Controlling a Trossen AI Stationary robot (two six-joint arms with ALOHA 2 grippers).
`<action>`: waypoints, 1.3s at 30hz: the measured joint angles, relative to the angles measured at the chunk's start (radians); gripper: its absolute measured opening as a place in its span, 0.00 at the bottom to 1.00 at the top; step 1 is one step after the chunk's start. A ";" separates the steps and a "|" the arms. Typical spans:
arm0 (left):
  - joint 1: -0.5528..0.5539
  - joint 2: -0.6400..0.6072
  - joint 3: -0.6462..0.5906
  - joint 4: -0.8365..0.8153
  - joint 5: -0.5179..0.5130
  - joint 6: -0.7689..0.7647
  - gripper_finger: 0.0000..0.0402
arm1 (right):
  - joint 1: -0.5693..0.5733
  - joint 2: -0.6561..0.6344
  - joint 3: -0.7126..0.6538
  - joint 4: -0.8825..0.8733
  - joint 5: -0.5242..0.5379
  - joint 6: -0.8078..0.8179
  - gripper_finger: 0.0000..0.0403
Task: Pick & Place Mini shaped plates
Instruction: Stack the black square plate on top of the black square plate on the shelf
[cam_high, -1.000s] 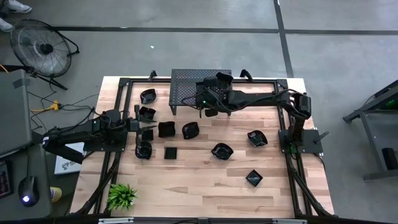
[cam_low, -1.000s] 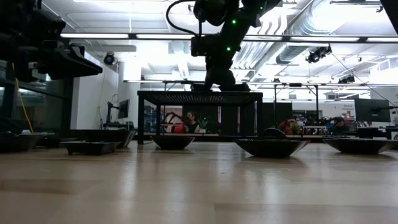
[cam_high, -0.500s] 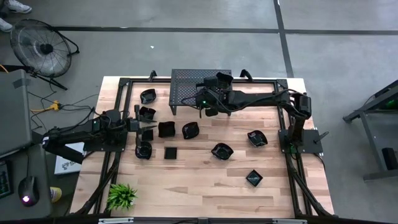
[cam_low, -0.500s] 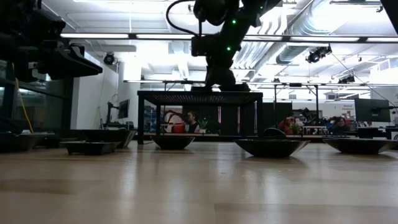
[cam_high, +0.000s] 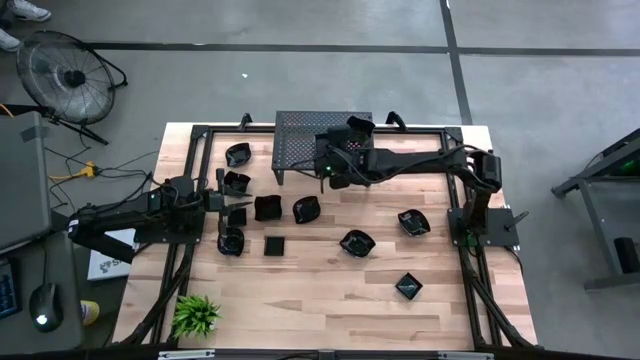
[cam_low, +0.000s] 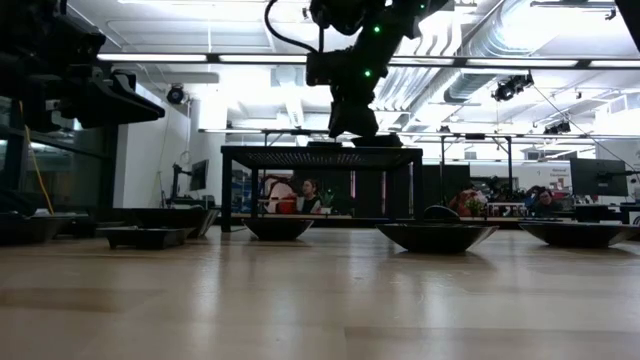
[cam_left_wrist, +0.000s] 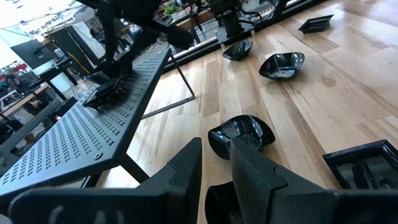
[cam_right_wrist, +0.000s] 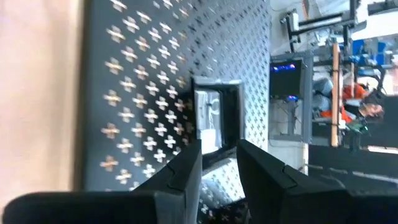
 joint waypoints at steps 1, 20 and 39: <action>0.000 0.000 0.000 0.000 0.000 0.000 0.20 | 0.003 -0.001 0.000 0.000 0.015 0.005 0.24; 0.000 0.000 0.000 0.000 0.000 0.000 0.20 | 0.242 -0.087 -0.001 -0.275 -0.014 0.379 0.24; 0.000 0.000 0.000 0.000 0.000 0.000 0.20 | 0.535 -0.119 0.000 -0.609 -0.142 0.873 0.24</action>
